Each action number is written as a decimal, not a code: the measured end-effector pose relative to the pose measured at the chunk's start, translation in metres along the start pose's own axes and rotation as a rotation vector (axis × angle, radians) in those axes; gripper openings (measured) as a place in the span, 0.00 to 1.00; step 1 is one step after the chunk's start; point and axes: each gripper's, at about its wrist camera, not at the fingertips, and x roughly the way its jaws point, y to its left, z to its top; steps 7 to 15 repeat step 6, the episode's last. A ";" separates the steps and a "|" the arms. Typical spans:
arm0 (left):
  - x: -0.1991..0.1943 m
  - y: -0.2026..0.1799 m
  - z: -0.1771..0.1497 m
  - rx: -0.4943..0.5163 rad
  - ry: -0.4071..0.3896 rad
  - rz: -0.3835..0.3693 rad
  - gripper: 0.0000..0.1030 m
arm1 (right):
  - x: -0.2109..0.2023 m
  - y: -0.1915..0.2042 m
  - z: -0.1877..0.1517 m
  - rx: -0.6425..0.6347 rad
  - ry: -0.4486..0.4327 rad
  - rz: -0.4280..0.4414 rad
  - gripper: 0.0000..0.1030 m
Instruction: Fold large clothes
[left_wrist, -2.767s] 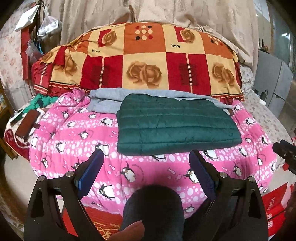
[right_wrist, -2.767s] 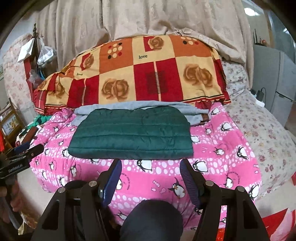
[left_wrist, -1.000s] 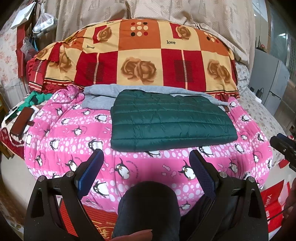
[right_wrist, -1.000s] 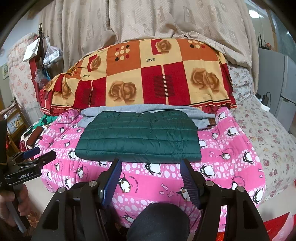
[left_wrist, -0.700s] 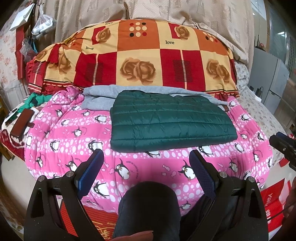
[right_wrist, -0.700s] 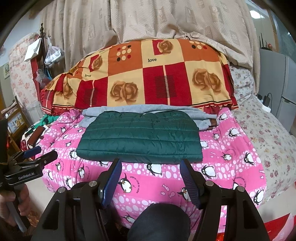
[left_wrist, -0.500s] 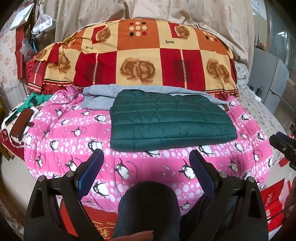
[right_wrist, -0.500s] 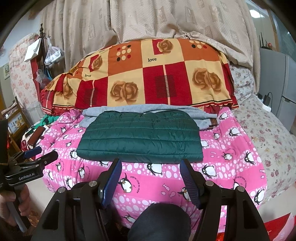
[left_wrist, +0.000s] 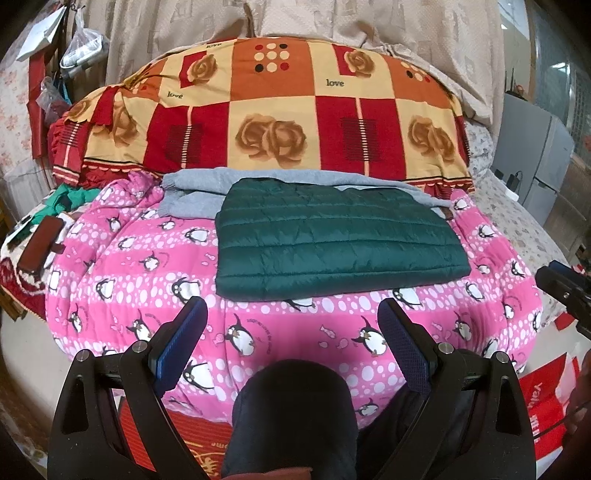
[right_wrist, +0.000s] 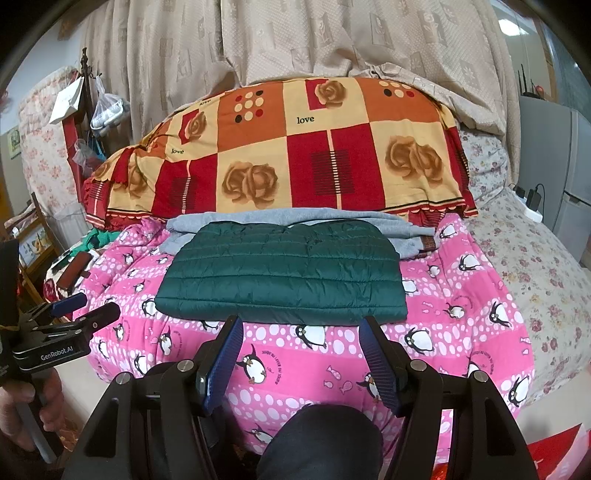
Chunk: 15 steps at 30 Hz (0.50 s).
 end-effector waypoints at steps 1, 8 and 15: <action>-0.001 0.000 0.000 0.004 -0.005 -0.005 0.91 | 0.000 0.000 0.000 0.000 0.001 0.000 0.61; -0.003 0.000 -0.001 0.007 -0.023 0.007 0.91 | 0.000 -0.001 0.000 0.000 0.000 -0.002 0.61; -0.003 0.000 -0.001 0.007 -0.023 0.007 0.91 | 0.000 -0.001 0.000 0.000 0.000 -0.002 0.61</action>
